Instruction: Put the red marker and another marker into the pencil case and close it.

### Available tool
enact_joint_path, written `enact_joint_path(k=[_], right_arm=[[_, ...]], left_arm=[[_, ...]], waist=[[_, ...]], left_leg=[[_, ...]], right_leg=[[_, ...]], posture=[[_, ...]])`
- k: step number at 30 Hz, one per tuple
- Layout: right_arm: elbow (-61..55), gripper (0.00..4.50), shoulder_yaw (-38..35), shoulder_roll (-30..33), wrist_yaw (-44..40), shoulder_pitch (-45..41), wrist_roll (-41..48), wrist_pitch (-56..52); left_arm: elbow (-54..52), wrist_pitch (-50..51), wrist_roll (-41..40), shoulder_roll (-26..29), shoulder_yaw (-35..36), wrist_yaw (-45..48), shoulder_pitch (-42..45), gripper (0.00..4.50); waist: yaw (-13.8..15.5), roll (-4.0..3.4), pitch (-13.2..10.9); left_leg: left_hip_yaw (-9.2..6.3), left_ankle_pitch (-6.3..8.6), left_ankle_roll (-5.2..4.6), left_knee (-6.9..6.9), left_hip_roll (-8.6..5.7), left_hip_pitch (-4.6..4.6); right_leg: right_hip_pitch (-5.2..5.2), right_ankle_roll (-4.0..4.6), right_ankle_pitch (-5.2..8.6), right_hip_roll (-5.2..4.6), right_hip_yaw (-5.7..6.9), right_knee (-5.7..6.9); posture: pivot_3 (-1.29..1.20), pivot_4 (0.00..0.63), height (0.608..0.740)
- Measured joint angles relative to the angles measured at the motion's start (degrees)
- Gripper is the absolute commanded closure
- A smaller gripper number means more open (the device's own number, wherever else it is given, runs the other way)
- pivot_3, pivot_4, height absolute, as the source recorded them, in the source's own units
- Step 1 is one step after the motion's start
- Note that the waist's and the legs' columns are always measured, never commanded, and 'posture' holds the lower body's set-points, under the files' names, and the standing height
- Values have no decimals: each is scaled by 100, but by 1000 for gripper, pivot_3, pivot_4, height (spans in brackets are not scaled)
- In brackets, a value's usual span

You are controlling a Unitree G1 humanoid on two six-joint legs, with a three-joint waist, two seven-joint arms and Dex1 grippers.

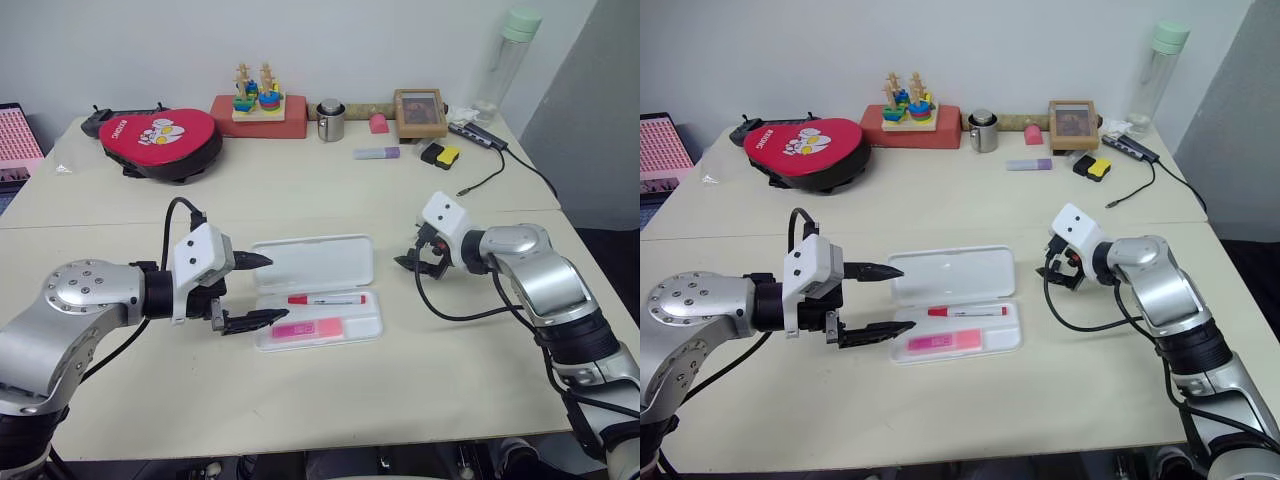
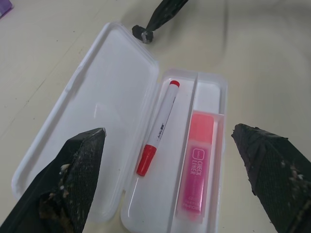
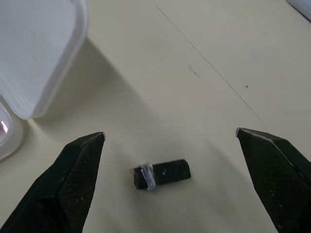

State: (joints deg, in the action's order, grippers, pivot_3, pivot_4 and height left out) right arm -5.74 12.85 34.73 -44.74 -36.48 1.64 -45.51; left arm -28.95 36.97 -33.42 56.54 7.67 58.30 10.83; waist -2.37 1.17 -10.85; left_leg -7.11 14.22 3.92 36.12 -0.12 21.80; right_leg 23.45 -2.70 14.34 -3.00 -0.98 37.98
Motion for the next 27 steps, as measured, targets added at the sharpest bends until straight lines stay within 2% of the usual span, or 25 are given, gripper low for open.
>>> enact_joint_path(k=[11, 17, 19, 27], right_arm=[[-627, 27, -558, -905, 950, 161, 433, -1882], [-851, 1174, -737, -1102, 1357, 161, 590, -2498], [-873, 1829, -788, -1187, 1515, 160, 632, -2598], [-873, 3897, -853, -1195, 1762, 159, 680, -2661]], left_arm=[[1, -112, 172, -53, -196, -32, 1, 0], [1, -119, 209, -54, -220, -32, 1, 0], [2, -124, 215, -60, -224, -33, 1, 0], [17, -145, 283, -114, -296, -37, 1, 0]], waist=[[1, 0, 0], [-2, 0, 0], [-2, 0, 0], [-5, 0, 0]], left_leg=[[0, 0, 0, 0, -1, 2], [-1, 0, 0, 0, 0, 1], [0, 0, 0, 0, 0, 1], [0, 0, 0, 0, 0, 1]], right_leg=[[1, 1, -1, 0, -1, -1], [1, 1, 0, 1, 0, 1], [1, 0, 0, 1, 0, 1], [1, 0, 0, 1, 0, 0]], posture=[[0, 150, 740], [0, 150, 740], [0, 150, 740], [0, 150, 740]])
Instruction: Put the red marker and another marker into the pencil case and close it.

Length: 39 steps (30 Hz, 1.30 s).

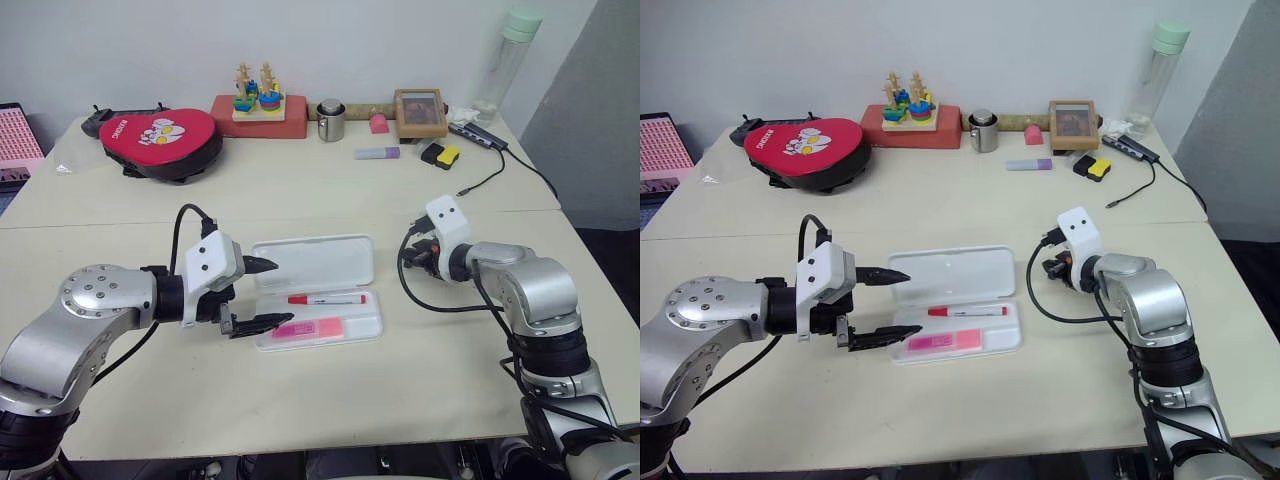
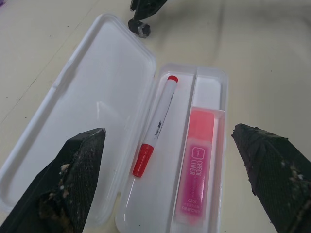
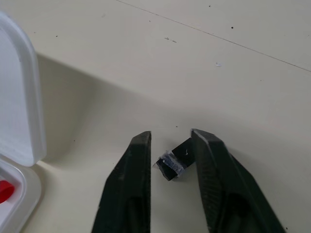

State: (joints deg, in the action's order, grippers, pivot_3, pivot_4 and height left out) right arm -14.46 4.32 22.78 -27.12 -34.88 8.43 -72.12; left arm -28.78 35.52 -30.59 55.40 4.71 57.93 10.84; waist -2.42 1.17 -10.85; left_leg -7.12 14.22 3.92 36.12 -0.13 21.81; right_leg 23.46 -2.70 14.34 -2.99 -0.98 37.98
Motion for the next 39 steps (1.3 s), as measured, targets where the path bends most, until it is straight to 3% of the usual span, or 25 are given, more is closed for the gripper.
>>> enact_joint_path(k=[14, 20, 32, 39], right_arm=[[134, 3897, -304, -321, 482, -4, 94, -257], [135, 2856, -418, -401, 696, -71, 187, -388], [309, 105, -709, -681, 1011, -113, 224, -594], [532, 4, -914, -959, 1135, -150, 366, -799]], left_arm=[[7, -14, 66, -49, -2, 1, 0, 0], [9, -14, 105, -61, -11, 0, 1, 0], [24, -15, 169, -75, -43, 3, 21, 0], [23, -15, 175, -87, -43, 2, 23, 0]], waist=[[-8, 0, 0], [-26, 0, 0], [-55, 0, 0], [-62, 0, 0]], left_leg=[[0, 0, 0, 0, 0, 0], [0, 0, 0, 0, 0, 0], [0, 0, -1, -1, 0, -1], [0, 0, -1, -2, 0, 0]], right_leg=[[0, 0, 0, 0, -1, 0], [0, 0, 0, 0, 0, 1], [0, 0, 0, 0, -1, 2], [1, 0, 0, 0, -1, 0]], posture=[[0, 150, 740], [0, 150, 740], [0, 150, 740], [0, 150, 740]])
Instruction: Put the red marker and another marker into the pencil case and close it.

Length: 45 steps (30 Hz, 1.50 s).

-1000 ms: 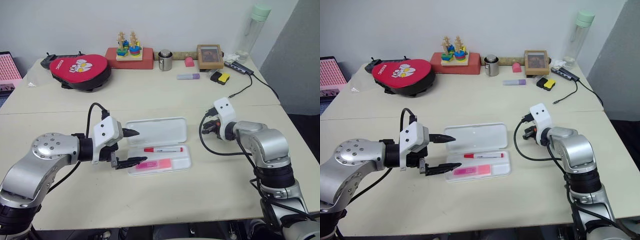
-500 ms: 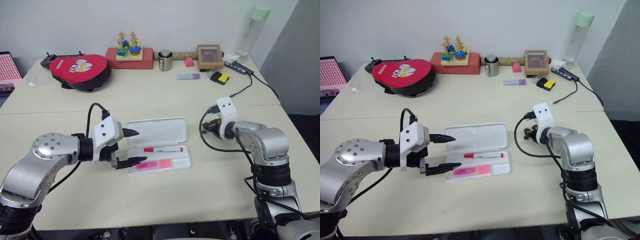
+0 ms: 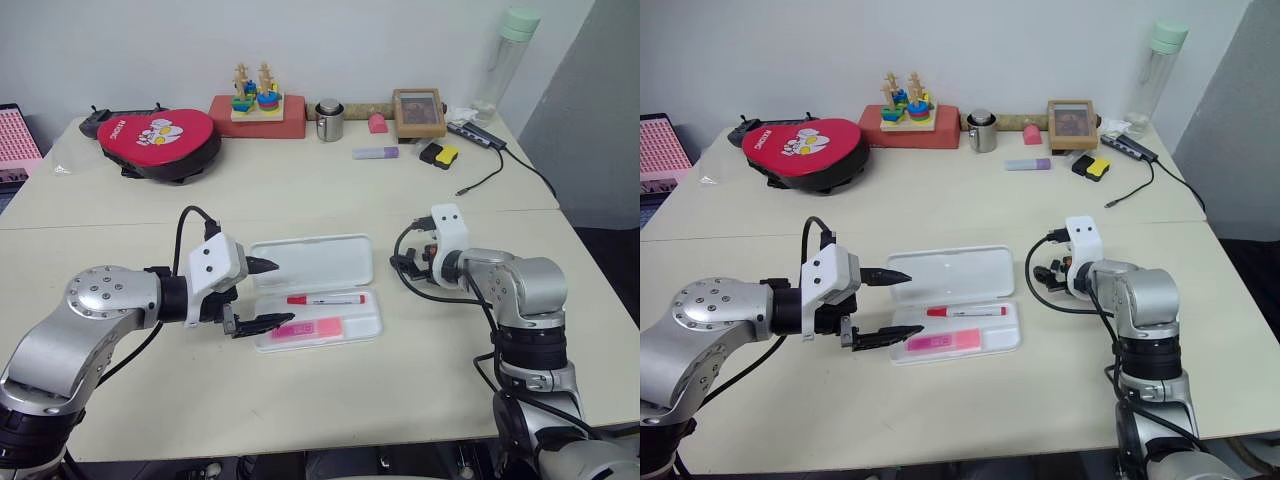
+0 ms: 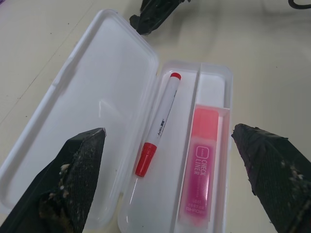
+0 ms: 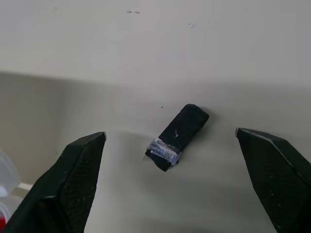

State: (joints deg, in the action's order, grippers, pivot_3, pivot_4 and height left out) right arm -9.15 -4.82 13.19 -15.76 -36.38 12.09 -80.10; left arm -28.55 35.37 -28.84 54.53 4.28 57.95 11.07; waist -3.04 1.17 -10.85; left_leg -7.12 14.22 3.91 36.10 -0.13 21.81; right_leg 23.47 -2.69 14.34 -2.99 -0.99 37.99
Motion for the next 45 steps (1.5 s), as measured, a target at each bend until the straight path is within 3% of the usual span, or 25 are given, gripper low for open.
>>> enact_joint_path(k=[8, 25, 34, 38, 43, 45], right_arm=[[157, 4, -16, -60, 109, -15, 43, 107], [323, 4127, 378, 207, 91, 110, 40, 651], [241, 4201, 620, 756, -437, 127, 232, 898], [-166, 4201, 682, 1501, -1374, 115, 587, 1237], [-1017, 4201, 976, 2808, -3287, 353, 1248, 2114], [-1285, 4201, 1107, 2977, -3824, 445, 1455, 2434]], left_arm=[[0, 0, 6, -28, 0, -7, 0, 0], [8, -57, 96, -76, -4, -8, 49, 0], [51, -76, 151, -77, -48, -7, 54, 0], [127, -80, 161, -78, -49, 3, 58, 0], [190, -96, 168, -81, -64, 15, 101, 0], [227, -97, 170, -82, -91, 22, 149, 0]], waist=[[-9, 0, 0], [-15, 0, 0], [-13, -2, -1], [-14, -1, -1], [-4, -9, -5], [-10, -7, -5]], left_leg=[[0, 0, 0, 0, 0, 0], [0, 0, 0, -1, 0, 0], [0, 0, 0, -1, -1, 2], [-1, 1, -1, -2, 2, 2], [-2, 1, -2, -4, 1, 3], [0, 1, -2, -2, 3, 1]], right_leg=[[0, 0, 0, 0, 0, 0], [1, -3, 2, 0, 0, 0], [1, -8, 5, -1, 0, -3], [0, -21, 13, 0, 2, -4], [-2, -27, 16, -1, 5, -10], [-4, -27, 16, 0, 4, -10]], posture=[[0, 150, 740], [0, 150, 740], [0, 150, 740], [0, 150, 740], [0, 150, 740], [0, 150, 740]])
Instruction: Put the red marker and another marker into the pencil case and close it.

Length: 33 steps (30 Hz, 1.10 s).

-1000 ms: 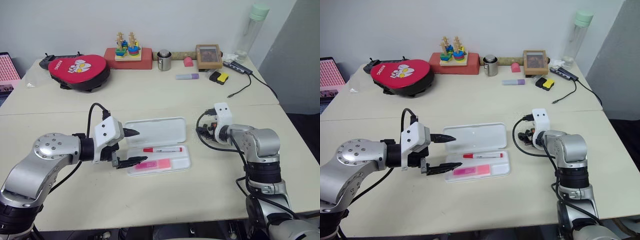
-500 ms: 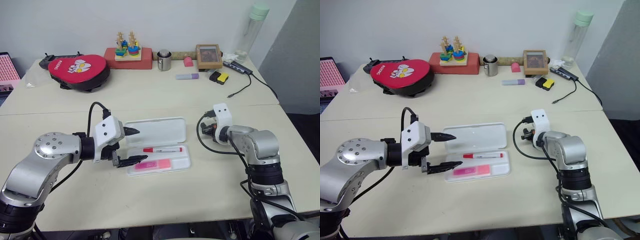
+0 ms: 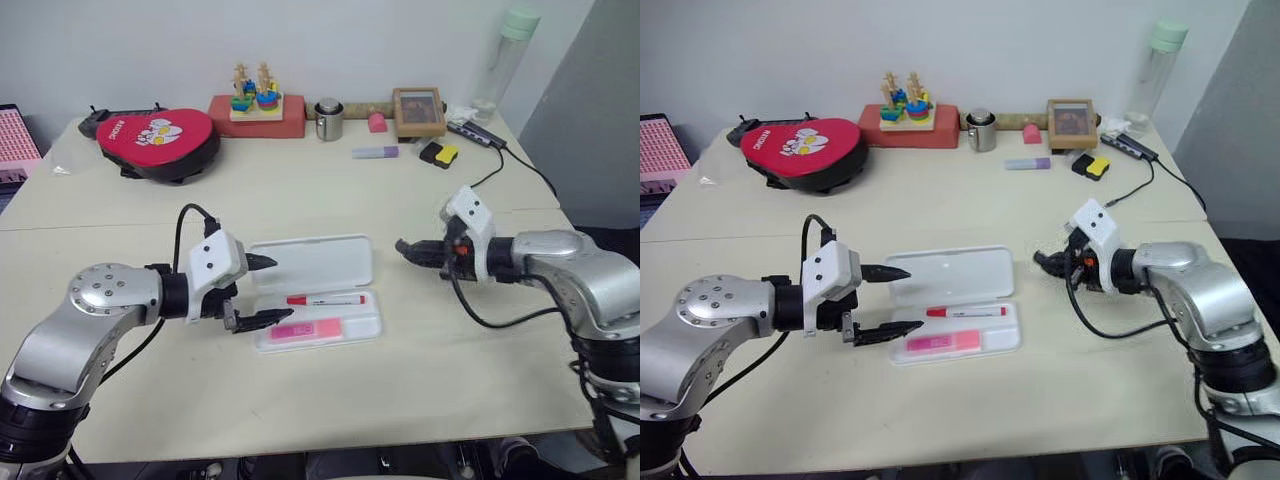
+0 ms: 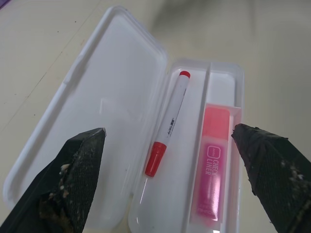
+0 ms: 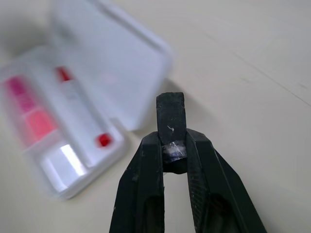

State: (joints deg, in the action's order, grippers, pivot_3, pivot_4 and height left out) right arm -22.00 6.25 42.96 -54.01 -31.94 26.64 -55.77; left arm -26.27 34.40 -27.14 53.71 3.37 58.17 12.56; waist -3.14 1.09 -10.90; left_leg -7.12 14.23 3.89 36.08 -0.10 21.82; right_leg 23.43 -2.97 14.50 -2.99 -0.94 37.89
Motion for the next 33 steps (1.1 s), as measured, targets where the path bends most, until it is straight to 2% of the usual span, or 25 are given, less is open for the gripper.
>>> enact_joint_path(k=[6, 14, 23, 32, 33], right_arm=[[-255, 4201, 687, 159, -958, 46, 110, 850], [135, 4201, 1770, -30, -1264, 162, -790, 2165], [975, 4201, 2200, -550, -1192, 139, -1586, 3023], [1314, 4201, 2207, -818, -1063, -47, -1980, 3140], [1317, 3510, 2207, -815, -1075, -48, -2001, 3139]], left_arm=[[138, -48, 0, 88, -70, 258, 178, 0], [454, -237, 118, 247, -161, 648, 352, 0], [614, -264, 205, 250, -267, 784, 553, 0], [622, -321, 230, 247, -307, 825, 590, 0], [622, -327, 230, 248, -307, 826, 590, 0]], waist=[[-4, 0, 0], [15, 3, 1], [10, 3, 1], [8, 3, 1], [9, 3, 1]], left_leg=[[1, -1, 0, 5, 0, -5], [0, -1, 1, 4, -2, 0], [-1, -2, 1, 5, -2, -1], [-2, -2, 1, 4, -2, -1], [-2, -2, 1, 4, -2, -1]], right_leg=[[-2, -1, 0, 0, -1, 6], [-1, -1, 0, -1, 0, 0], [0, -1, 0, 0, -1, 6], [1, 0, -1, 0, 0, 7], [0, 0, -1, 0, -1, 7]], posture=[[0, 150, 740], [0, 150, 740], [0, 150, 740], [0, 150, 740], [0, 150, 740]])
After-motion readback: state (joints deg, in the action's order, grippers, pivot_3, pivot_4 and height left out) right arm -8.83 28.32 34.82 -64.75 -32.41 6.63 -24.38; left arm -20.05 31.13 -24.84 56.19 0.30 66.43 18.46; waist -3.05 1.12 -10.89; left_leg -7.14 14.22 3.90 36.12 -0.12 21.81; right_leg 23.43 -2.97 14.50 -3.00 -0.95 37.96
